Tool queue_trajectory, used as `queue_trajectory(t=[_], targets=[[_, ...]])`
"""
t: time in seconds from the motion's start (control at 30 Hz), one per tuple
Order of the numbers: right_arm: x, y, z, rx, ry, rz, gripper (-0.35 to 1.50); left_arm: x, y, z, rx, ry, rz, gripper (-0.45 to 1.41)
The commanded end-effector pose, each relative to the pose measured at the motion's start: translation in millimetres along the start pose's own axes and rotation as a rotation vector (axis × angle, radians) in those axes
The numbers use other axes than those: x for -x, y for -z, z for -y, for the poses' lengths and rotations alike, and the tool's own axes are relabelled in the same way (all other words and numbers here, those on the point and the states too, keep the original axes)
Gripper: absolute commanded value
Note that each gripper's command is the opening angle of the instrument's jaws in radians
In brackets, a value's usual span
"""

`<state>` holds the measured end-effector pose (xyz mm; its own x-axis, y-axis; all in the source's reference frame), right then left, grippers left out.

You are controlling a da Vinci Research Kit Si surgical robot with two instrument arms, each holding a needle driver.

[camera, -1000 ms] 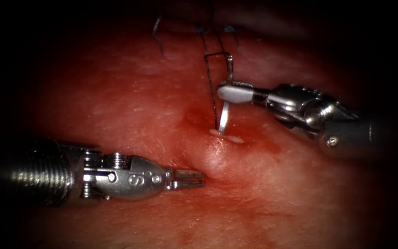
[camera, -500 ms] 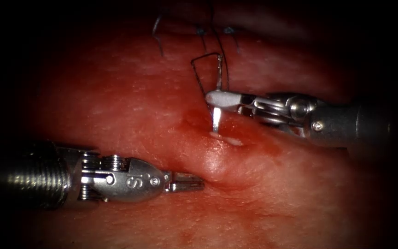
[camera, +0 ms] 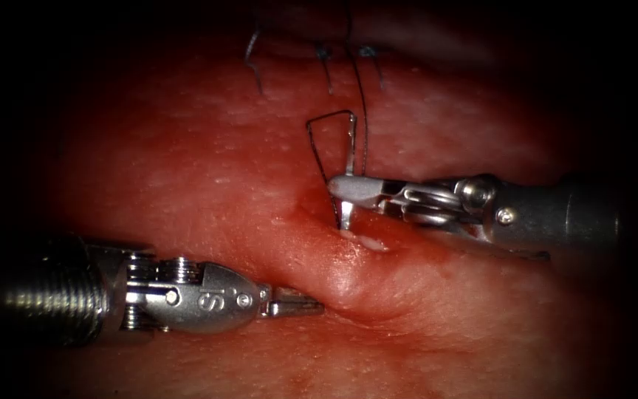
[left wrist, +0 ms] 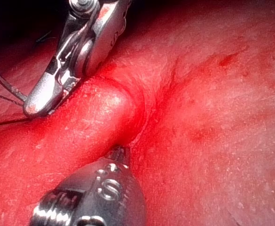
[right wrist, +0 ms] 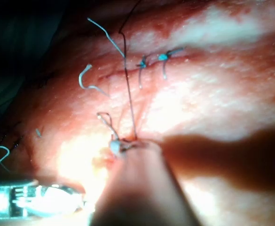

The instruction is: Wound Closure

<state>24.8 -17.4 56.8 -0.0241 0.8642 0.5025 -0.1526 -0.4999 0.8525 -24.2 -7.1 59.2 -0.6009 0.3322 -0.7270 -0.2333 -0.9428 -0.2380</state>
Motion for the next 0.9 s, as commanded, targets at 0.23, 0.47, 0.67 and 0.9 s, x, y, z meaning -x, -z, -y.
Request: queue_trajectory(t=[0.23,0.47,0.67,0.9], targets=[[0.6,-0.3,0.0,-0.023,-0.05,0.032,-0.35,0.1,-0.9,0.0,0.0,-0.002,-0.001,-0.16],[2.0,-0.5,0.8,-0.073,-0.09,0.071,-0.35,0.2,-0.9,0.0,0.0,-0.002,-0.001,-0.16],[3.7,-0.7,1.4,-0.117,-0.119,0.087,-0.35,0.2,-0.9,0.0,0.0,-0.002,-0.001,-0.16],[4.4,-0.9,2.5,-0.141,-0.139,0.085,-0.35,0.2,-1.0,0.0,-0.001,-0.002,-0.001,-0.16]])
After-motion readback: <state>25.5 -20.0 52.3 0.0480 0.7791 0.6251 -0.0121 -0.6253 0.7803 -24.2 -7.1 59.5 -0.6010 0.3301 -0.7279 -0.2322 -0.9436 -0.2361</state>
